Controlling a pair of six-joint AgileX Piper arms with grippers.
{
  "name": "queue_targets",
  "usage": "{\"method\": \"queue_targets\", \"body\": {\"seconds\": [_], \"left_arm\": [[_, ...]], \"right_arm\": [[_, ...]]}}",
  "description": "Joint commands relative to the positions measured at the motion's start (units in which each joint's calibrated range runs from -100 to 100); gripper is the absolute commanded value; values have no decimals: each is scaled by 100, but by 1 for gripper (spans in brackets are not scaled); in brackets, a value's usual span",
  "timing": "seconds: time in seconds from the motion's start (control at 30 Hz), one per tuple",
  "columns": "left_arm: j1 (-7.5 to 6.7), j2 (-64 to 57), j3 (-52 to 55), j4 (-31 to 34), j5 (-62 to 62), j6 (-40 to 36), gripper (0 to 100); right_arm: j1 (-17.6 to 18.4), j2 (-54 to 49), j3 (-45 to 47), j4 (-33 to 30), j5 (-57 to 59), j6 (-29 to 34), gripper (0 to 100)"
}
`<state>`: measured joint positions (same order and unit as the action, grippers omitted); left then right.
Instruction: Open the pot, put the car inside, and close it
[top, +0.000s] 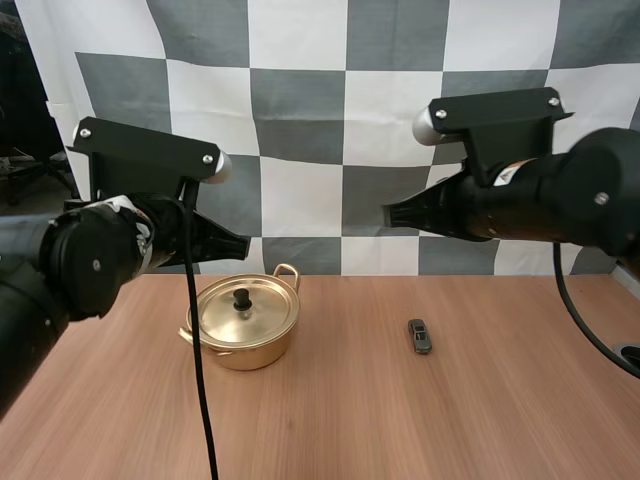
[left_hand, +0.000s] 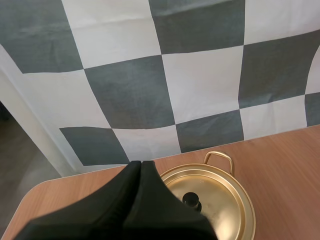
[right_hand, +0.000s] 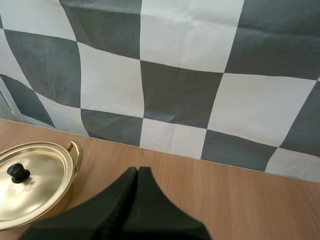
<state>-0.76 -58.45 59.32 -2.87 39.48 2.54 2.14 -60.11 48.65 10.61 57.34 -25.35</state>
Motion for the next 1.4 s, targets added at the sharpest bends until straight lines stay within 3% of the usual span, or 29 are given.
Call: {"method": "queue_targets", "body": {"seconds": [0.0, 0.13, 0.2, 0.27, 0.33, 0.4, 0.43, 0.53, 0.7, 1.0, 1.27, 1.37], "left_arm": [[6, 610, -195, -6, 39, 305, 0], [6, 1483, -706, -6, 616, 438, 2], [6, 1873, -1006, -6, 985, 502, 13], [6, 2170, -1270, -6, 1352, 509, 35], [6, 2430, -1514, -38, 1704, 483, 63], [6, 2615, -1678, -67, 1975, 471, 83], [6, 2706, -1743, -94, 2064, 471, 91], [-1, 3000, -1904, -129, 2270, 480, 99], [-1, 3673, -2172, -330, 2857, 724, 99], [-8, 4607, -2397, -382, 2792, 924, 99], [-266, 5109, -2397, -383, 2741, 954, 99], [-273, 5134, -2397, -358, 2741, 954, 99]], "right_arm": [[-6, 1258, -108, -59, -3, -2, 0], [-6, 1973, -384, -237, 93, -2, 0], [-6, 2213, -516, -353, 177, -2, 3], [-6, 2402, -627, -409, 193, -2, 29], [-6, 2514, -707, -413, 198, -2, 69], [-6, 2573, -720, -413, 182, -2, 100], [-6, 2587, -754, -413, 182, -2, 100], [-6, 2664, -754, -413, 123, -2, 100], [-6, 2817, -754, -413, -16, -2, 100], [-6, 2915, -754, -413, -162, -59, 100], [-6, 2915, -754, -401, -328, -69, 100], [-6, 2915, -754, -401, -385, -69, 100]]}}
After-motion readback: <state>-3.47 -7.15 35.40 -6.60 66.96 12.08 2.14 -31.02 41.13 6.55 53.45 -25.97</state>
